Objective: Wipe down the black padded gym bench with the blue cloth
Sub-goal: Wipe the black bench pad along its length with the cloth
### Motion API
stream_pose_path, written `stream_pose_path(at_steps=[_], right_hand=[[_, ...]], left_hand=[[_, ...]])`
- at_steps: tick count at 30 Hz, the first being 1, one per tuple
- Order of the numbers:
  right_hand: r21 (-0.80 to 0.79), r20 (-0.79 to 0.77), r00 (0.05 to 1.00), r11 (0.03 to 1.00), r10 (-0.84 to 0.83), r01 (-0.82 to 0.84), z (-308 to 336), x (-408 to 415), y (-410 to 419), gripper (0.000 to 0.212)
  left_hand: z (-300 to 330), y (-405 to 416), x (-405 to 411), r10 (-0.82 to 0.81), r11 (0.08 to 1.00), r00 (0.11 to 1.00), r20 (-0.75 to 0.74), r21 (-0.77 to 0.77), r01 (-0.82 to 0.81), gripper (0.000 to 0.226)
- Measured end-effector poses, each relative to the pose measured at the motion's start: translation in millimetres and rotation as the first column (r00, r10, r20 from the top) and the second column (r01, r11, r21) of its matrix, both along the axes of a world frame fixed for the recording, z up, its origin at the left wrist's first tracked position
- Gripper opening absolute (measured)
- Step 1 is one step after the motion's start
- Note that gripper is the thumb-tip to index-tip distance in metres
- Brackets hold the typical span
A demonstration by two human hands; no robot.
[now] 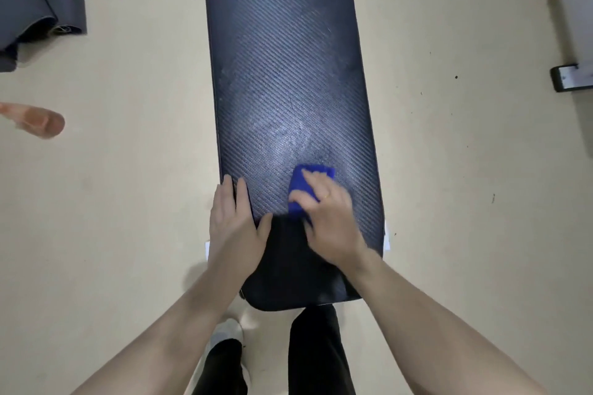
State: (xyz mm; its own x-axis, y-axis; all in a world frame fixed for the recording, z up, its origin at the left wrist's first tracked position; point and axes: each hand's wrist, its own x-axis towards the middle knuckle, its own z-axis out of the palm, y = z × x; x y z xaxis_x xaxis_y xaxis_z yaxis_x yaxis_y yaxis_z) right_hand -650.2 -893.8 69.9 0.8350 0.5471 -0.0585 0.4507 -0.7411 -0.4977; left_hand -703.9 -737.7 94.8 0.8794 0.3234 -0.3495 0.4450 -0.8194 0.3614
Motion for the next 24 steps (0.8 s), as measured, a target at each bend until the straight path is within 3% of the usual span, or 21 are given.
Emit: stream_pose_path(at_steps=[2,4,6,9,11,13,15,17,19,22,24], right_hand=[[0.003,-0.048,0.975,0.976,0.218,-0.219,3.0,-8.0,-9.1,0.045],[-0.017,-0.063,0.944,0.945,0.324,-0.325,3.1,21.6,-25.1,0.045],[-0.047,-0.027,0.982,0.981,0.186,-0.187,1.9,53.3,-39.5,0.041],[-0.067,-0.009,0.983,0.981,-0.181,0.180,-5.5,72.7,-49.3,0.038],[-0.039,0.006,0.967,0.967,-0.253,0.253,-7.1,47.8,-38.8,0.039],[0.002,-0.012,0.987,0.987,-0.158,0.158,-4.8,-2.7,-29.9,0.042],[0.028,-0.089,0.995,0.999,0.049,-0.047,0.3,-53.6,-31.1,0.041],[0.031,-0.153,0.961,0.973,0.231,-0.229,7.1,-58.3,-43.2,0.038],[-0.017,-0.121,0.951,0.958,0.284,-0.288,10.3,-29.0,-54.4,0.038],[-0.097,-0.040,0.998,0.994,-0.053,0.049,4.6,3.1,-61.7,0.037],[-0.106,-0.036,0.954,0.950,-0.298,0.293,0.7,-2.6,-53.2,0.038]], left_hand=[[4.6,0.5,-1.6,0.002,1.000,1.000,-0.019,-0.027,-0.002,0.073],[7.7,1.1,-0.8,0.004,0.997,0.998,-0.066,-0.080,-0.009,0.089],[7.8,-1.8,0.8,0.034,0.983,0.991,-0.131,-0.176,-0.057,0.106],[4.1,-7.9,4.4,0.097,0.967,0.983,-0.156,-0.219,-0.130,0.114],[3.1,-6.5,4.3,0.094,0.967,0.983,-0.161,-0.221,-0.128,0.113],[3.9,-0.4,-0.6,0.085,0.968,0.983,-0.162,-0.218,-0.120,0.109],[3.2,5.8,-6.7,0.093,0.971,0.985,-0.145,-0.207,-0.122,0.099],[3.3,10.3,-14.5,0.146,0.958,0.980,-0.137,-0.229,-0.175,0.087],[1.6,13.7,-22.4,0.215,0.915,0.960,-0.176,-0.308,-0.262,0.077],[-1.3,14.6,-29.0,0.355,0.749,0.906,-0.232,-0.510,-0.424,0.050],[-2.8,10.5,-34.7,0.440,0.644,0.866,-0.237,-0.589,-0.488,0.031]])
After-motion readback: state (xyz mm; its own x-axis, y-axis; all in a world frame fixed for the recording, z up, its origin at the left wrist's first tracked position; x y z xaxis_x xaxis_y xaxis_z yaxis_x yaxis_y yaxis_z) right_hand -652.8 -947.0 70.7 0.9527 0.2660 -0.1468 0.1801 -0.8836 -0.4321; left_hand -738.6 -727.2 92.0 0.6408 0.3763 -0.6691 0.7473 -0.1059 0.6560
